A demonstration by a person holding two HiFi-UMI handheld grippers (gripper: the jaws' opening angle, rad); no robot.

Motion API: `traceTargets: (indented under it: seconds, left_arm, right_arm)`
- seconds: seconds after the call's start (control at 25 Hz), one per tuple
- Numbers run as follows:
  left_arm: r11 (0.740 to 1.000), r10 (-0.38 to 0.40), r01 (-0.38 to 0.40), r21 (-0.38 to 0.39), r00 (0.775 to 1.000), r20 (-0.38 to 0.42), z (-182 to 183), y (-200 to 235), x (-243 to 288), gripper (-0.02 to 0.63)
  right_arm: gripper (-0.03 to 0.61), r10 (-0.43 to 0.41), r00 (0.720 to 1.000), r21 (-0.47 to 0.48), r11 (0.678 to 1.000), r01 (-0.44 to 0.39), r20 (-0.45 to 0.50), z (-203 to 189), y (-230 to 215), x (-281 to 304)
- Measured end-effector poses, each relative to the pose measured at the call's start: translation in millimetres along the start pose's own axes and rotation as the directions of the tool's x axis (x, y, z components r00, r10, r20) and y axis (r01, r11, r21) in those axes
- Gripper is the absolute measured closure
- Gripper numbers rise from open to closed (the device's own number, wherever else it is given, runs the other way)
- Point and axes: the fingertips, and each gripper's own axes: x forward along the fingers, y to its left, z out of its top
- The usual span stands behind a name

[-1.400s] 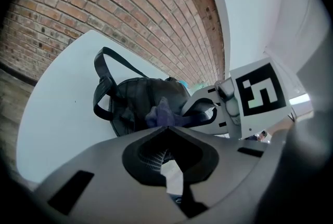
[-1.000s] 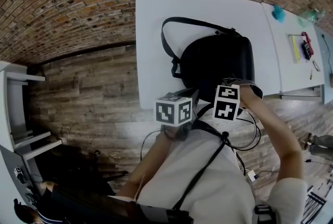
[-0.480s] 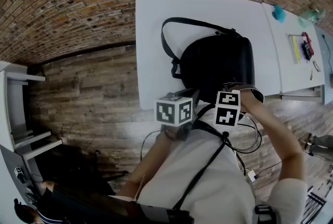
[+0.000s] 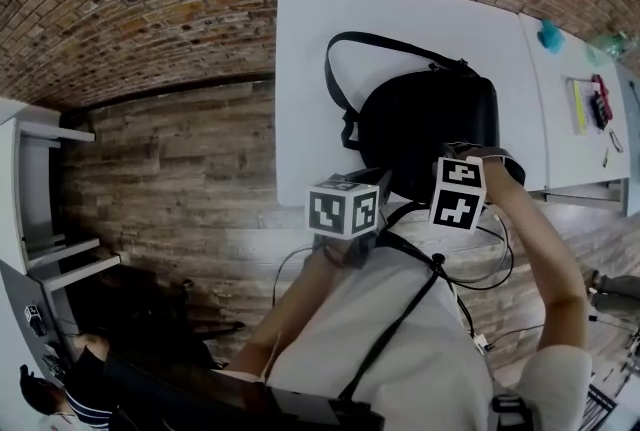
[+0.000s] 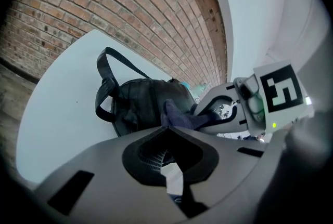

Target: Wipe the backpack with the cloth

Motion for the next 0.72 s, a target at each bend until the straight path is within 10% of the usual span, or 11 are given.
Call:
traceTargets:
  seconds: [0.72]
  left_arm:
    - [1.000,0.004,-0.004,0.009,1.000,-0.012,8,3,5,0.608]
  right_arm:
    - [0.523,-0.249,0.966,0.213,0.949,0.231,0.063,33,-162,20]
